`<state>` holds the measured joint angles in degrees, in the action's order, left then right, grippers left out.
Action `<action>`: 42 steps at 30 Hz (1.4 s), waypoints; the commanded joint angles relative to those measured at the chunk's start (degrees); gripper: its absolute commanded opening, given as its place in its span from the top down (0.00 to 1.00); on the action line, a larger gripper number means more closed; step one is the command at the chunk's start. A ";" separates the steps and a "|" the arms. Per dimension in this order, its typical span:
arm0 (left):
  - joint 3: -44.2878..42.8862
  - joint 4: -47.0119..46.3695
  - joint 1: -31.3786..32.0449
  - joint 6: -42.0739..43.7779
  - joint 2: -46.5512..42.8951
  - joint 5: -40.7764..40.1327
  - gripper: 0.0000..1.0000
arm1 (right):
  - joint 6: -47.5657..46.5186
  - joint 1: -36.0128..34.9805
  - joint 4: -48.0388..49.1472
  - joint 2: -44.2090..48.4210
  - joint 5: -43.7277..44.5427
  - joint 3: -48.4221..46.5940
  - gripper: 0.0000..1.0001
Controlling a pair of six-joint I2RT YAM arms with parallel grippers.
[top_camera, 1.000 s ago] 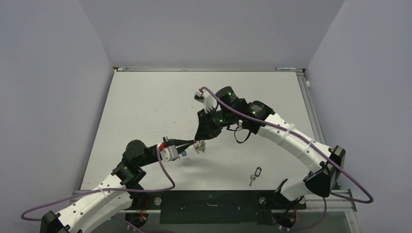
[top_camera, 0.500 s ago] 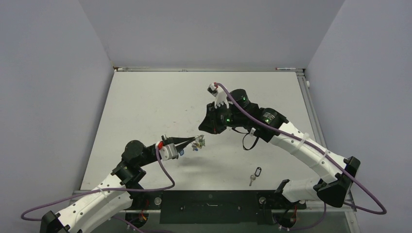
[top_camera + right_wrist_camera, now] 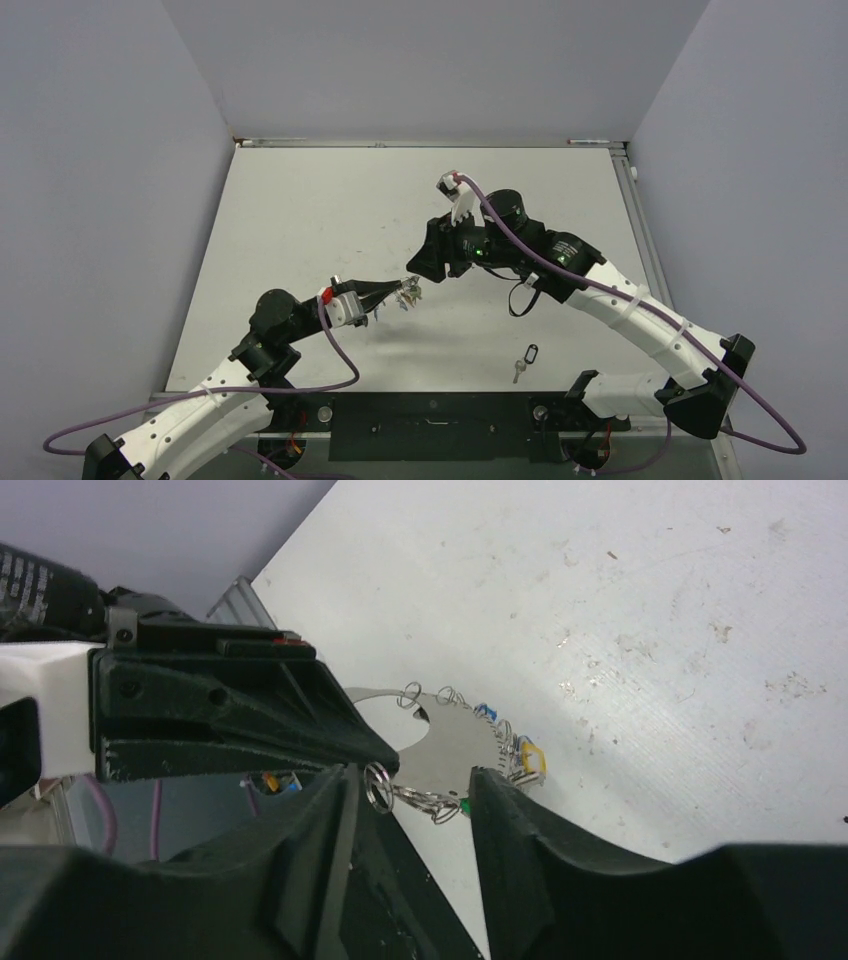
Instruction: Put the keys on the keyring
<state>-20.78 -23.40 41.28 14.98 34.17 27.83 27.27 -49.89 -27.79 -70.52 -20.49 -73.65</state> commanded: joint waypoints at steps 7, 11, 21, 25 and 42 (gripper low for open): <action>-2.96 -3.68 0.07 0.14 -0.62 0.99 1.00 | -14.11 -1.72 -3.03 0.63 -6.43 -2.78 0.47; -3.09 -3.42 0.10 0.13 -0.59 1.54 1.00 | -18.88 -3.85 -2.62 -0.69 -7.36 -2.50 0.49; -3.22 -2.98 0.12 0.23 -0.48 2.00 1.00 | -24.83 -5.68 -1.23 -3.45 -6.91 -3.45 0.51; -3.29 -2.98 0.12 0.22 -0.48 2.29 1.00 | -26.76 -5.74 -1.58 -4.13 -5.92 -4.05 0.52; -3.31 -2.64 0.12 0.40 -0.61 2.14 1.00 | -29.56 -5.60 -0.78 -4.66 -4.20 -4.43 0.81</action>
<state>-20.80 -22.04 41.21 15.22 34.20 28.93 -1.10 -55.33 -31.29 -75.79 -25.34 -76.07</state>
